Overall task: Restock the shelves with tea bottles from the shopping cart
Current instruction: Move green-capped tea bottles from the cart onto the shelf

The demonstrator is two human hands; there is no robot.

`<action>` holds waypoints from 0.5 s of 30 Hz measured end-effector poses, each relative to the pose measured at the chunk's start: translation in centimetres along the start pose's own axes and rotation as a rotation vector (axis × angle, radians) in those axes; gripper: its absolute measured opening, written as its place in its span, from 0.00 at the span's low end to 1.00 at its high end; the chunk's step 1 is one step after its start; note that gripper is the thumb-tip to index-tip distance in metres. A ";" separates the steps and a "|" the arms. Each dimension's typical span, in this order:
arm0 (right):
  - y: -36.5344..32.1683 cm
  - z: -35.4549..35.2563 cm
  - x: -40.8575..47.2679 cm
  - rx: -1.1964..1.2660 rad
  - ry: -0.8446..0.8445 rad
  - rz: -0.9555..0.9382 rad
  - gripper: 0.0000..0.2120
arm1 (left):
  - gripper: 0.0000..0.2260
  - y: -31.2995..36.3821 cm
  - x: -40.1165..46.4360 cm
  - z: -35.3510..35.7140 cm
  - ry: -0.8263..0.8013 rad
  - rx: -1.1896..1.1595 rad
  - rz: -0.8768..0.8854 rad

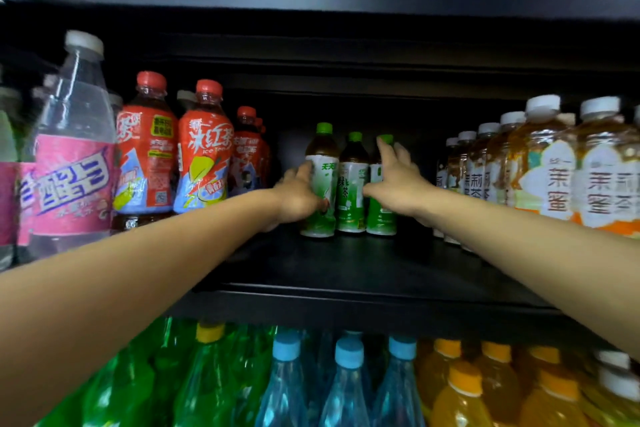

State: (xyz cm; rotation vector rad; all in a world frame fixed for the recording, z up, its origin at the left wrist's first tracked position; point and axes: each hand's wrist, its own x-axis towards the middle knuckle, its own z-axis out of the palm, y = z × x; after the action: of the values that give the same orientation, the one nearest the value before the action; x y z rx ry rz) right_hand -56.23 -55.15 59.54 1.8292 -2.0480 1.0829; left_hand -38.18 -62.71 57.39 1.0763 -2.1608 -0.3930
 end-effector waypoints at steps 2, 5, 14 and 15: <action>-0.6 -1.3 -1.9 -0.186 0.041 -0.124 0.47 | 0.42 1.0 -1.8 -0.5 0.023 0.232 0.074; -0.6 -2.3 -5.5 -0.382 0.138 -0.285 0.45 | 0.41 2.2 -5.9 -0.9 0.082 0.446 0.185; -1.9 -1.7 -17.7 -0.411 0.143 -0.354 0.35 | 0.34 2.1 -18.0 -1.3 0.252 0.689 0.231; -1.9 -1.1 -18.7 -0.409 0.134 -0.374 0.36 | 0.35 1.5 -19.3 -1.1 0.270 0.717 0.232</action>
State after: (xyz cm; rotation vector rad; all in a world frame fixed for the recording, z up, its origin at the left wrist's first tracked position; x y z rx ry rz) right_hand -50.72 -39.70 50.18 1.7695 -1.6134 0.6135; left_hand -30.12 -46.52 50.46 1.1326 -2.1798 0.6480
